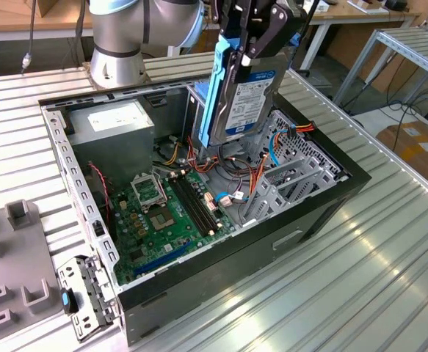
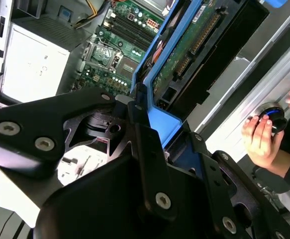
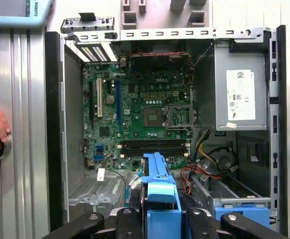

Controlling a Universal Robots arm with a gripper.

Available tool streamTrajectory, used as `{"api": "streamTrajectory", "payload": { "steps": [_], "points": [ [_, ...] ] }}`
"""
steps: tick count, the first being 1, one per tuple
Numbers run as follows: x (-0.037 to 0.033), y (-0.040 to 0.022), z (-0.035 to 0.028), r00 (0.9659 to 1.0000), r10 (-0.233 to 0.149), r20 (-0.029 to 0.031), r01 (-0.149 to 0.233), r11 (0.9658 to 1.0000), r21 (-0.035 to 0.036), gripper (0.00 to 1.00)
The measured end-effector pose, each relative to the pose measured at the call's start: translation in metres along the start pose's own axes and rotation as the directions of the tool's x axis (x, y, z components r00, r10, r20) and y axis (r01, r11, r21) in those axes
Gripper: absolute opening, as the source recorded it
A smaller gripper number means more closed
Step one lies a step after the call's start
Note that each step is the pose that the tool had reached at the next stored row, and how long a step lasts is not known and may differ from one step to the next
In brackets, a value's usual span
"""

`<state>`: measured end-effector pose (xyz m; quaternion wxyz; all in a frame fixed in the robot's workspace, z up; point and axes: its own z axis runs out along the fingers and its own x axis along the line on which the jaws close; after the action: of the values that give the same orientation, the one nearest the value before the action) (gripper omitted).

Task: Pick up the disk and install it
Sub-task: 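Insert the disk into the insertion slot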

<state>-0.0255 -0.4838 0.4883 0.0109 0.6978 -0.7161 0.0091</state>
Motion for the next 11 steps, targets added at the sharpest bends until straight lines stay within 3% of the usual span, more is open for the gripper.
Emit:
{"api": "streamTrajectory", "payload": {
  "steps": [4,11],
  "points": [
    [0.0101,-0.0004,0.0005,1.0000,0.000,-0.0001,0.000,1.0000,0.0000,0.37],
    [0.0208,-0.0008,0.0010,1.0000,0.000,-0.0001,0.000,1.0000,0.0000,0.37]
  ]
}}
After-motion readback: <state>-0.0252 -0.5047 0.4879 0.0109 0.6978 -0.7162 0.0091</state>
